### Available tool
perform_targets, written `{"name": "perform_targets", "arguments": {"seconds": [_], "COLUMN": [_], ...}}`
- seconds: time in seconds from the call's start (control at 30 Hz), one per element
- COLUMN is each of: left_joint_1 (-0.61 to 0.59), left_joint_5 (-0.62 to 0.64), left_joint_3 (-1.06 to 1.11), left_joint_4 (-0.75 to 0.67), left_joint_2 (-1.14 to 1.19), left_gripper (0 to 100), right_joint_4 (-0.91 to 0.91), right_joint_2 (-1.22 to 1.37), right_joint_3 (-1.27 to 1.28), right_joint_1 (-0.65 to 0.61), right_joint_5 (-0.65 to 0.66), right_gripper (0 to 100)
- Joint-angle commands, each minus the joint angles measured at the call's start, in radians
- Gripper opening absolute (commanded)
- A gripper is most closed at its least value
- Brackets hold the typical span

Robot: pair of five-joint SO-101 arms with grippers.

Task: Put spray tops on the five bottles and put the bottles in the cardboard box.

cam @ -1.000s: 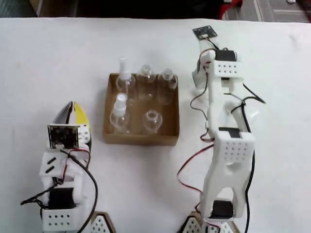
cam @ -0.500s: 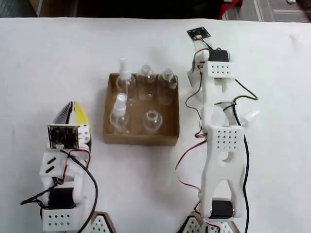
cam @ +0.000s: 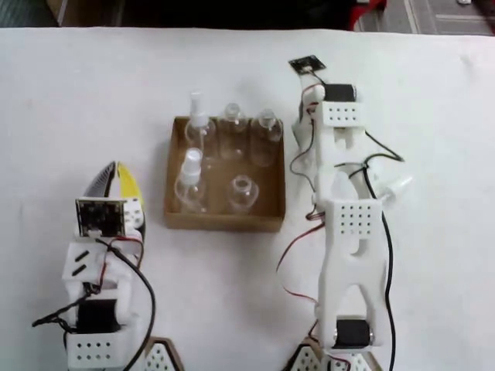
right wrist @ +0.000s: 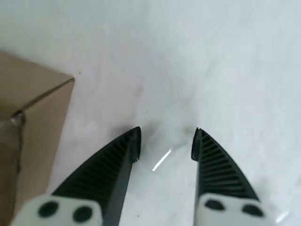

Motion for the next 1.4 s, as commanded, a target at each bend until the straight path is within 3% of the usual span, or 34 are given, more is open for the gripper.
{"name": "perform_targets", "arguments": {"seconds": [0.0, 0.23, 0.53, 0.73, 1.07, 1.37], "left_joint_1": [0.005, 0.005, 0.005, 0.005, 0.010, 0.010], "left_joint_5": [-0.008, -0.008, -0.008, -0.008, -0.008, -0.008], "left_joint_3": [-0.003, -0.003, -0.003, -0.003, -0.003, -0.003], "left_joint_4": [-0.017, -0.017, -0.015, -0.015, -0.015, -0.015], "left_joint_2": [-0.008, -0.008, -0.008, -0.008, -0.008, -0.008], "left_gripper": [2, 2, 2, 2, 2, 2], "right_joint_4": [0.016, 0.081, 0.073, 0.071, 0.077, 0.094], "right_joint_2": [-0.027, -0.021, -0.018, -0.016, -0.021, -0.019], "right_joint_3": [-0.041, -0.041, -0.040, -0.040, -0.080, -0.133], "right_joint_1": [-0.004, -0.015, -0.004, -0.004, 0.076, 0.143], "right_joint_5": [0.011, 0.118, 0.121, 0.129, 0.120, -0.091], "right_gripper": [15.8, 15.8, 15.8, 1.2, 1.5, 1.5]}}
